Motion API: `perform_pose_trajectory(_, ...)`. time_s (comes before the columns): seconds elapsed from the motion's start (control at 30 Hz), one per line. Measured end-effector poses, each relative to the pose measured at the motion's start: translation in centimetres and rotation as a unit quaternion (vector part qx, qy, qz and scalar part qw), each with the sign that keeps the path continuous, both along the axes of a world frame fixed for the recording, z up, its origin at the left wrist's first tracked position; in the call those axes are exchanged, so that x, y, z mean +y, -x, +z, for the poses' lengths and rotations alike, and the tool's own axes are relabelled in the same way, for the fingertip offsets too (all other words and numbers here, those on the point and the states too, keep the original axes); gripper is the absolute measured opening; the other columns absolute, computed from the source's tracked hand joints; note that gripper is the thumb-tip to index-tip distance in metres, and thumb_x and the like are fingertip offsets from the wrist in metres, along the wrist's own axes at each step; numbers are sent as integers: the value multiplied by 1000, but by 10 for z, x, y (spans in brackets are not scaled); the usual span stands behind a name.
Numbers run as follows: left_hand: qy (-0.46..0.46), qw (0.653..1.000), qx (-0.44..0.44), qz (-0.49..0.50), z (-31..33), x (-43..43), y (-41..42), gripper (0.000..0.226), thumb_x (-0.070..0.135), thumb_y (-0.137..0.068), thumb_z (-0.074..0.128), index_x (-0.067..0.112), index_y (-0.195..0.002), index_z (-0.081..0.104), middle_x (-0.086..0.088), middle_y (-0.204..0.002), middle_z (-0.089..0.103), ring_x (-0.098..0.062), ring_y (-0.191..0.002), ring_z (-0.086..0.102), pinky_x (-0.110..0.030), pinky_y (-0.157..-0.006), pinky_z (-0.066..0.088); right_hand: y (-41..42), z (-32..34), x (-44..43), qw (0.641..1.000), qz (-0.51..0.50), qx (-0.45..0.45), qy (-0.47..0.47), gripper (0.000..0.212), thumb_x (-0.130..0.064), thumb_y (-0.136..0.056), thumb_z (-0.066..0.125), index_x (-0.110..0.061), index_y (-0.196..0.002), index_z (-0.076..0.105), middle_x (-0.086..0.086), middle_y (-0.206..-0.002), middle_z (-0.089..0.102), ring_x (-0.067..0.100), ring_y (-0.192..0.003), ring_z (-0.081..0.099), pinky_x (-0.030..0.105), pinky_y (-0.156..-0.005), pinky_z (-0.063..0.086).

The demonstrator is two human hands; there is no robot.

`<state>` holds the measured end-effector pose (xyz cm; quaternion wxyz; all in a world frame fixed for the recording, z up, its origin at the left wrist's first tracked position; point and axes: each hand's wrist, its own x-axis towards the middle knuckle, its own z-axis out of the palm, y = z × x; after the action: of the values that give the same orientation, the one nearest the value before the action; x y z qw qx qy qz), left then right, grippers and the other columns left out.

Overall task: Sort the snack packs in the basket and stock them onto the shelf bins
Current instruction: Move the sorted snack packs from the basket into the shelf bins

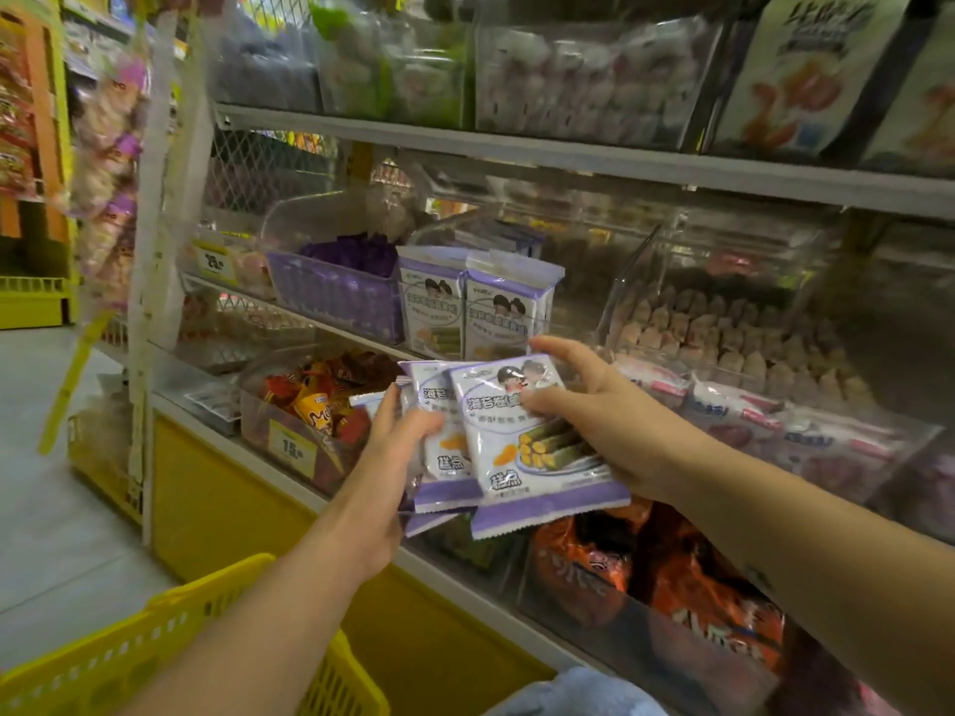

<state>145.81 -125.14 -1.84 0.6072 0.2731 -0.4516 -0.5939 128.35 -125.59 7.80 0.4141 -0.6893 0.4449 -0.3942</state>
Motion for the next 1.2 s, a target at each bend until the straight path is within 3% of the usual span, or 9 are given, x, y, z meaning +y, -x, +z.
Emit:
perform_pose_trajectory(0.1, 1, 1000, -27, 6, 16, -7, 12, 46, 31, -86, 61, 34, -131, 50, -11, -120, 67, -23, -93, 71, -33, -71, 59, -2, 5, -1, 998, 30, -31, -44, 40, -9, -89, 62, -34, -119, 51, 7, -83, 74, 20, -62, 68, 26, -51, 54)
perform_pose_trajectory(0.2, 50, 997, -50, 31, 15, -17, 9, 43, 0, -95, 52, -2, -138, 44, -33, -133, 50, -18, -93, 66, -6, -47, 43, 2, 10, -3, 993, 49, -70, -76, 39, -8, -90, 60, -33, -119, 52, 13, -90, 69, 18, -59, 65, 25, -51, 55)
perform_pose_trajectory(0.3, -40, 998, -47, 32, 33, -28, 22, 43, 13, -91, 60, 9, -133, 53, -25, -125, 60, -26, -103, 67, -21, -60, 54, 8, 18, -4, 992, 54, -86, -75, 40, -11, -91, 57, -33, -125, 52, 16, -94, 64, 21, -61, 60, 25, -53, 52)
perform_pose_trajectory(0.43, -48, 996, -28, 76, 54, -33, 18, 27, -4, -91, 43, 11, -110, 57, -20, -91, 71, -12, -57, 70, -19, -40, 48, 13, 36, -4, 992, 65, -93, -49, 38, -11, -90, 59, -32, -122, 52, 18, -94, 60, 26, -68, 57, 29, -55, 50)
perform_pose_trajectory(0.53, -56, 992, 105, 31, 65, -21, 6, 15, 3, -96, 46, 5, -109, 52, -23, -129, 58, 6, -46, 60, -4, -43, 38, 20, 56, -10, 990, 38, -138, 0, 36, -5, -87, 61, -23, -118, 53, 13, -85, 65, 18, -54, 62, 25, -46, 53)
perform_pose_trajectory(0.7, 46, 995, 51, 74, 92, -20, -7, 41, 13, -88, 53, 20, -129, 51, -12, -109, 70, -24, -75, 73, -28, -50, 54, 56, 96, -28, 972, -120, -68, 192, 35, -11, -80, 73, -24, -105, 51, 15, -109, 64, 30, -90, 66, 52, -86, 53)
perform_pose_trajectory(0.9, 94, 983, 72, 137, 119, -51, -17, 60, 22, -76, 58, 17, -134, 48, -13, -122, 65, -26, -91, 70, -30, -57, 55, 61, 109, -45, 847, -180, 105, 489, 26, -24, -88, 66, -29, -88, 41, 3, -62, 61, 18, -48, 57, 33, -42, 48)
perform_pose_trajectory(1.03, 122, 981, 73, 129, 128, -70, -19, 63, 21, -73, 58, 16, -135, 46, -12, -123, 65, -28, -97, 70, -33, -60, 56, 60, 118, -68, 709, -168, 261, 633, 16, -13, -92, 60, -16, -107, 57, 3, -102, 63, 30, -75, 63, 47, -59, 52)
perform_pose_trajectory(1.2, 161, 977, 62, 124, 131, -90, -20, 61, 21, -76, 55, 21, -136, 47, -6, -122, 67, -26, -98, 70, -30, -59, 56, 60, 130, -110, 645, -150, 463, 589, 40, -4, -89, 57, -30, -120, 62, 5, -122, 59, 37, -83, 64, 38, -59, 50)
